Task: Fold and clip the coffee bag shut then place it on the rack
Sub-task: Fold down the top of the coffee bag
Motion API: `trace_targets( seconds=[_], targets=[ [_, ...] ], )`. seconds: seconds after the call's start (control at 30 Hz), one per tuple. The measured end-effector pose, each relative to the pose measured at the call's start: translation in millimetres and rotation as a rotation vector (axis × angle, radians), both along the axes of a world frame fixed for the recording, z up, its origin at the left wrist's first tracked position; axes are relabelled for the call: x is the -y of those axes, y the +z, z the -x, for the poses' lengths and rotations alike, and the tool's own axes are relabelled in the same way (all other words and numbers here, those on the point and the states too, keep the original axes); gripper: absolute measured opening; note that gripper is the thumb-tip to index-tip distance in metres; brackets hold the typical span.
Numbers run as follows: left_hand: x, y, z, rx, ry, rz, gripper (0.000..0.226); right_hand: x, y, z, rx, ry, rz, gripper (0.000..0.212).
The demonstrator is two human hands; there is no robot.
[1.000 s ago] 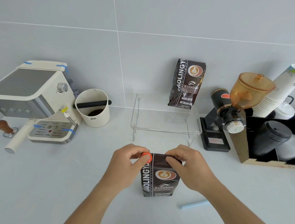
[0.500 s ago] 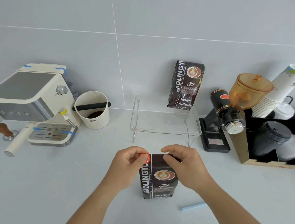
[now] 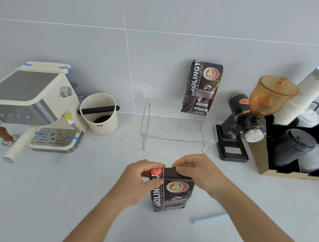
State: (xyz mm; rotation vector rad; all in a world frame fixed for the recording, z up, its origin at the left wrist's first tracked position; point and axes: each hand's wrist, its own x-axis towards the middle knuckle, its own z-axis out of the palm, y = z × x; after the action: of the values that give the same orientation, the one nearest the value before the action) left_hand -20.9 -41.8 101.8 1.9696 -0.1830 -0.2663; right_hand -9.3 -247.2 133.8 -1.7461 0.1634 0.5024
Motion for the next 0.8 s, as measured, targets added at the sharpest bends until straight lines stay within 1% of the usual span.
trace_targets(
  seconds=[0.17,0.3,0.4,0.47,0.63,0.8],
  targets=[
    [1.4,-2.3,3.1,0.049,-0.051,-0.060,0.036,10.9,-0.7,-5.1,-0.045,0.152,0.048,0.011],
    [1.5,-5.4,3.6,0.054,-0.062,-0.075,0.032,22.9,0.6,0.7,0.001,0.301,0.116,0.035],
    [3.9,-5.4,3.6,0.031,-0.051,-0.064,0.031,25.4,-3.1,4.1,0.078,0.304,0.192,0.037],
    [4.8,-5.5,2.6,-0.012,-0.027,-0.014,0.032,24.8,-6.6,4.9,0.115,0.288,0.203,0.036],
    [6.9,-5.9,-1.3,-0.177,0.089,0.193,0.034,18.9,-9.5,5.0,0.181,0.264,0.255,0.036],
    [10.4,-10.6,-2.1,-0.301,0.141,0.333,0.041,16.8,-8.3,6.6,0.242,0.309,0.348,0.031]
  ],
)
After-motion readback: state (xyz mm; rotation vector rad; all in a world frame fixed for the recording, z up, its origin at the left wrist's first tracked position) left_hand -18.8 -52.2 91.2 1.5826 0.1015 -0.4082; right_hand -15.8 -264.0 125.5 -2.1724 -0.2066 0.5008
